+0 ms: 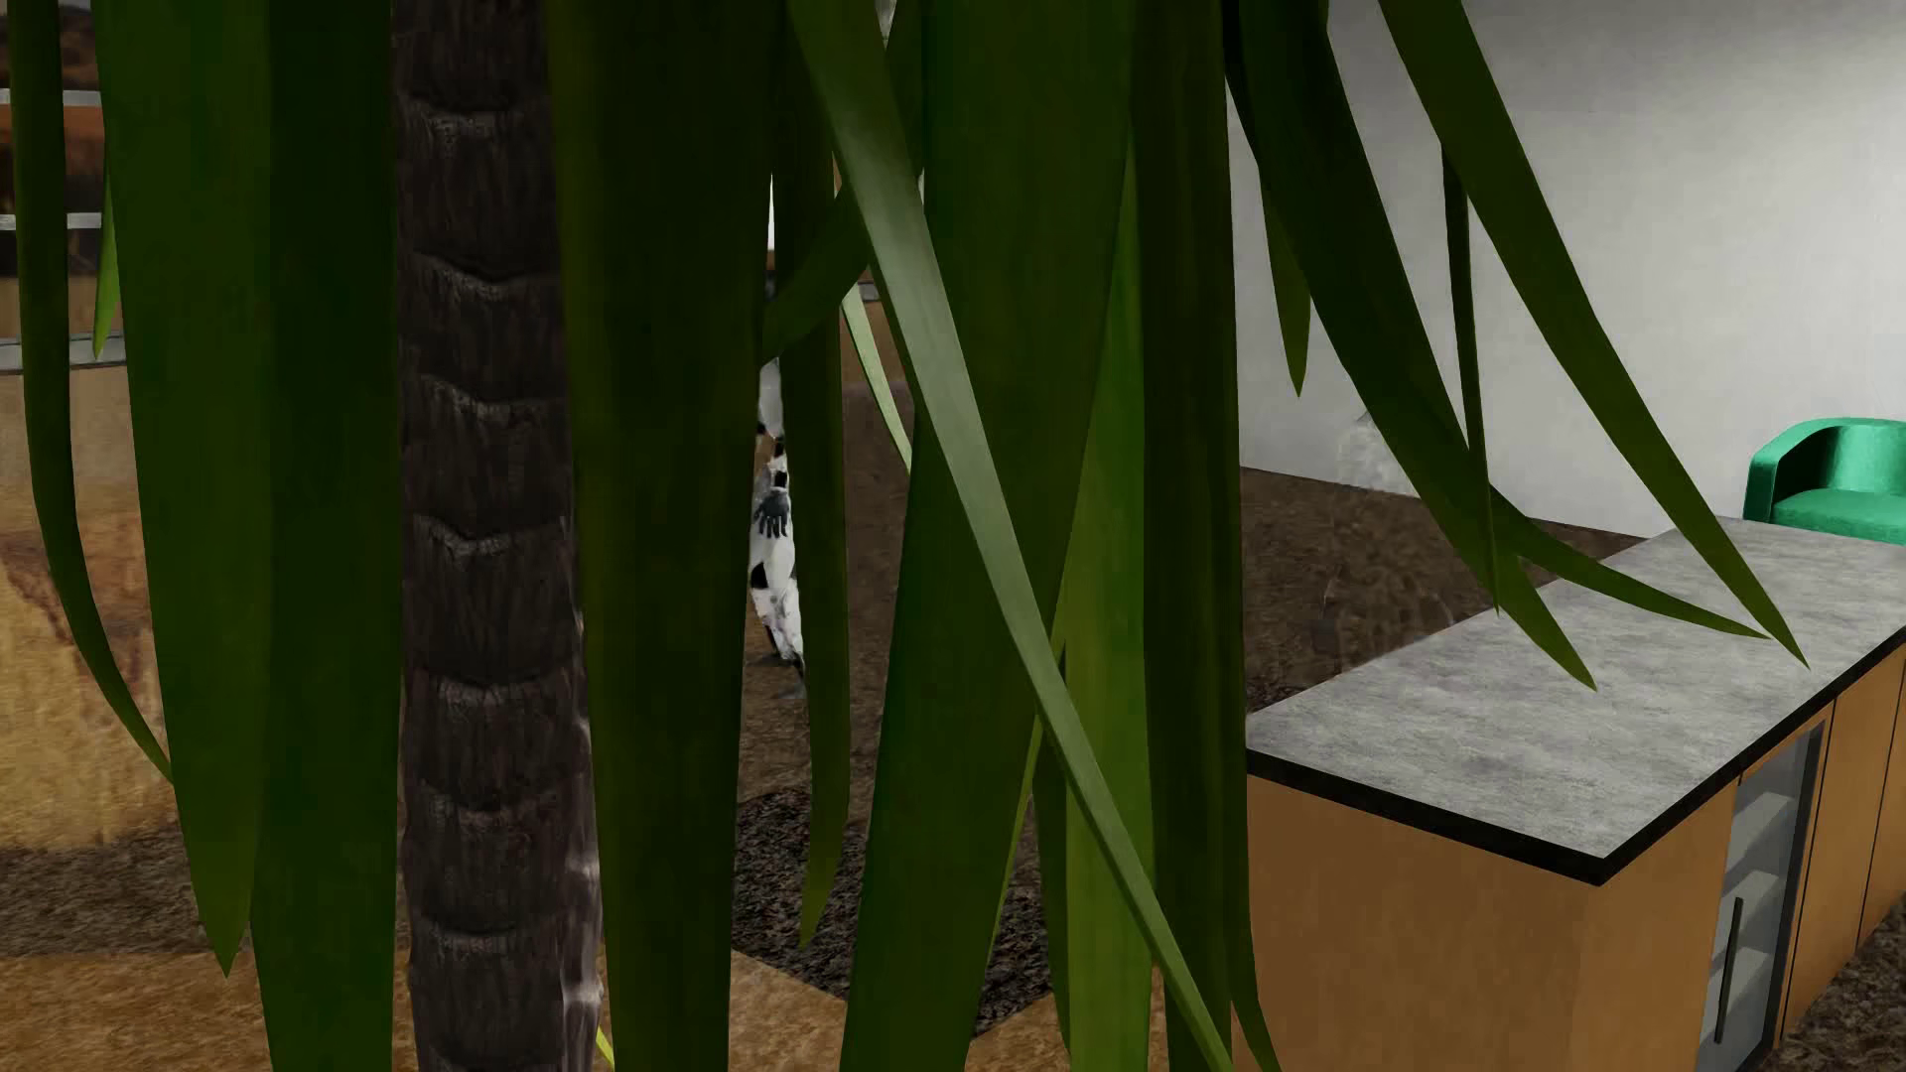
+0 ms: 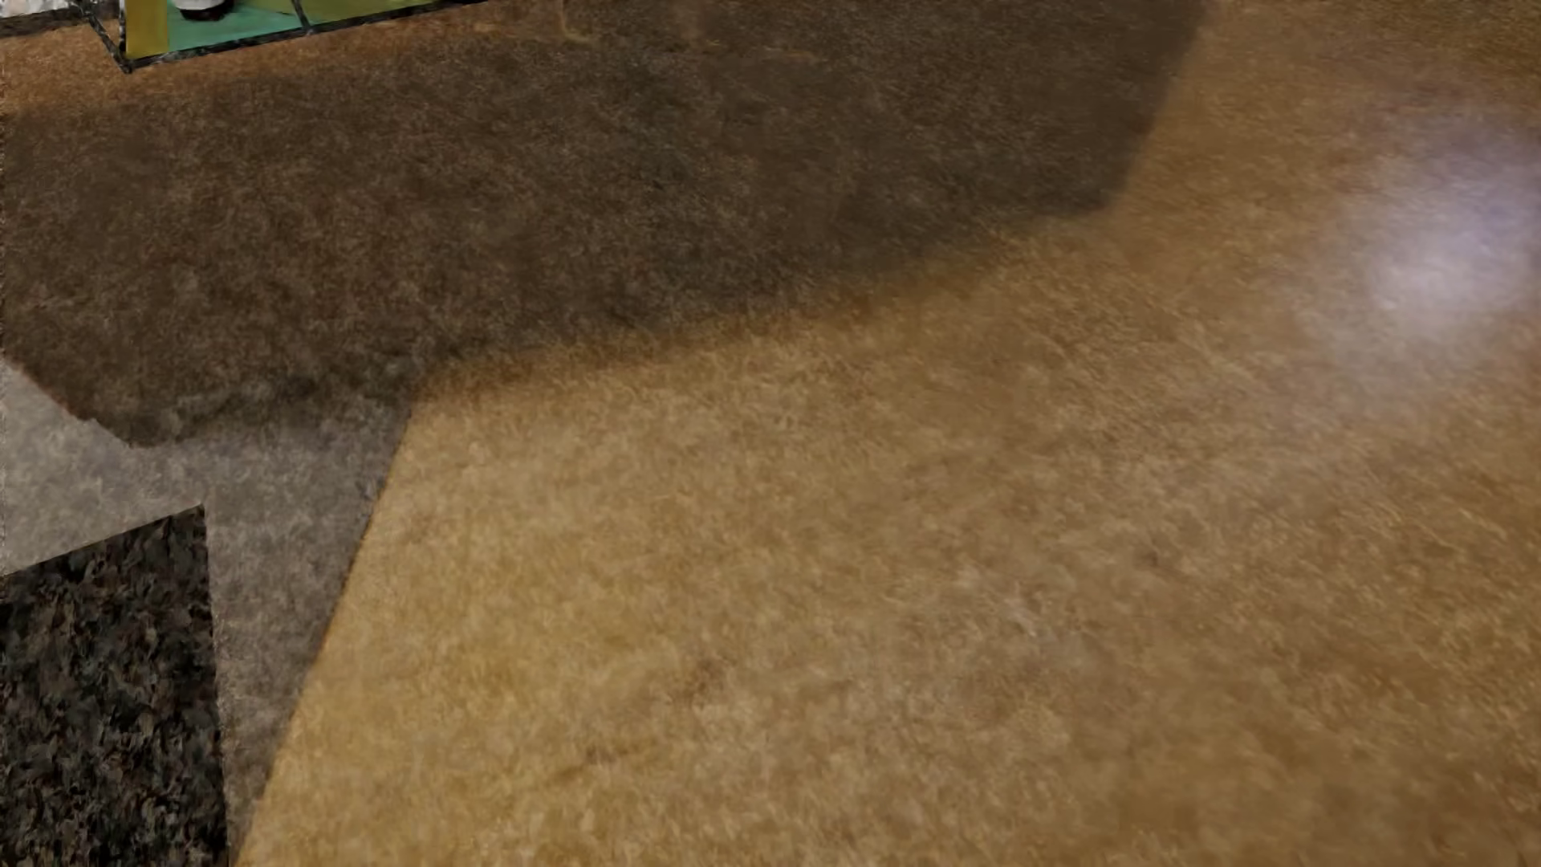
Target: Go to the counter
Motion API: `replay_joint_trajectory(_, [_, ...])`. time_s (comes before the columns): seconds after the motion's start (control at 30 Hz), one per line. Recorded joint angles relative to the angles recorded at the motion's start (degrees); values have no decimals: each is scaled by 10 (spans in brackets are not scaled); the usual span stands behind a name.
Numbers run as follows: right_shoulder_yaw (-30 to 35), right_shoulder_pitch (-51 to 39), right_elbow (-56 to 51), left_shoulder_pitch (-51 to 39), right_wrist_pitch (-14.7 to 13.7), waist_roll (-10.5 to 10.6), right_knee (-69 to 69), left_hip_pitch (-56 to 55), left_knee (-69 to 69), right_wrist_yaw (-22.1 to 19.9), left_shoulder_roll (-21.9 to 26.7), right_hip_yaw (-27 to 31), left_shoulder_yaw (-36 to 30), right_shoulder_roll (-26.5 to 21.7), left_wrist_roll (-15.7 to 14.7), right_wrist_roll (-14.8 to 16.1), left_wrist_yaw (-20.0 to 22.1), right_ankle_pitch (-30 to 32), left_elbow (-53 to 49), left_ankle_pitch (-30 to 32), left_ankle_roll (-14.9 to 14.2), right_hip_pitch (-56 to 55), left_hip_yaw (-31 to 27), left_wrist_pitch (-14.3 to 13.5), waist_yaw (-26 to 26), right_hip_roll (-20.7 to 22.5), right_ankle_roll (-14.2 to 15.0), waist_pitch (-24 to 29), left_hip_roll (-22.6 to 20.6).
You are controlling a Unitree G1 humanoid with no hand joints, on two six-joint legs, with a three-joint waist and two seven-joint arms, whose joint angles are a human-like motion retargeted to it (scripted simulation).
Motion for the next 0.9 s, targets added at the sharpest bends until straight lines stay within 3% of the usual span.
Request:
replay_joint_trajectory(0.27, [-16,19,-11,-12,-4,2,42,-35,42,-22,9,-58,-26,-13,-8,15,6,-9,-26,14,-17,-4,-54,-16,-2,-26,-3,7,-12])
replay_joint_trajectory(0.3, [-20,24,-11,-16,-1,1,42,-50,51,-21,6,-78,-26,-17,-11,15,7,-7,-33,22,-30,-2,-71,-19,-1,-36,-2,8,-19])
replay_joint_trajectory(0.37, [-23,35,-6,-23,2,-2,45,-84,78,-15,8,-129,-25,-24,-9,18,8,-12,-45,-2,-119,4,-99,-26,-7,-59,3,10,-33])
replay_joint_trajectory(0.4, [-19,42,-2,-25,3,-4,48,-103,98,-10,11,-164,-25,-28,-5,19,4,-19,-51,-22,-121,14,-94,-32,-16,-72,8,10,-50])
replay_joint_trajectory(0.43, [-20,51,1,-27,6,-5,47,-125,128,-6,14,-200,-26,-34,-1,22,1,-24,-54,-32,-122,28,-58,-38,-27,-84,14,10,-32])
replay_joint_trajectory(0.47, [-22,57,1,-29,14,-4,40,-133,166,-3,13,-236,-24,-36,3,25,1,-25,-52,-36,-131,46,42,-40,-34,-91,20,9,57])
replay_joint_trajectory(0.53, [-38,71,6,-28,28,6,23,-79,158,-2,10,-298,-15,-46,10,37,17,-15,-44,-36,10,80,291,-44,-37,-95,36,3,192])
replay_joint_trajectory(0.57, [-54,77,9,-24,36,12,20,-37,115,-7,5,-323,-7,-50,10,45,32,-10,-39,1,50,97,399,-43,-36,-99,47,0,216])
replay_joint_trajectory(0.6, [-65,82,12,-19,39,15,17,-24,94,-10,-1,-340,1,-58,7,50,42,-1,-32,20,44,113,416,-44,-29,-107,59,-1,207])
replay_joint_trajectory(0.67, [-93,92,21,-15,43,19,43,-23,94,-17,-9,-364,14,-73,1,56,51,31,-2,-7,50,143,377,-38,-16,-146,91,-1,167])
replay_joint_trajectory(0.73, [-124,108,21,-26,45,21,92,-18,75,-30,-8,-374,12,-79,10,59,39,105,42,-21,59,160,336,-18,-7,-200,99,-2,109])
replay_joint_trajectory(0.77, [-130,113,17,-30,44,21,128,-11,57,-29,-6,-369,1,-82,19,56,22,157,58,-26,66,158,315,-10,-5,-233,69,-2,75])
replay_joint_trajectory(0.8, [-128,114,11,-32,37,19,169,-3,40,-24,-1,-368,-9,-84,25,50,2,183,66,-29,74,152,294,-4,-2,-269,-16,-1,42])
replay_joint_trajectory(0.83, [-128,111,4,-34,31,17,217,1,31,-21,5,-320,-16,-84,30,45,-13,162,68,-34,83,123,267,0,-6,-280,-76,1,13])
replay_joint_trajectory(0.87, [-134,108,-10,-37,29,16,276,3,27,-25,10,-212,-18,-80,31,39,-17,116,67,-39,90,62,234,2,-14,-250,-74,6,-10])
replay_joint_trajectory(0.9, [-149,105,-29,-39,26,15,331,4,24,-35,15,-113,-15,-70,28,37,-13,90,63,-44,95,1,203,2,-21,-203,-51,9,-27])
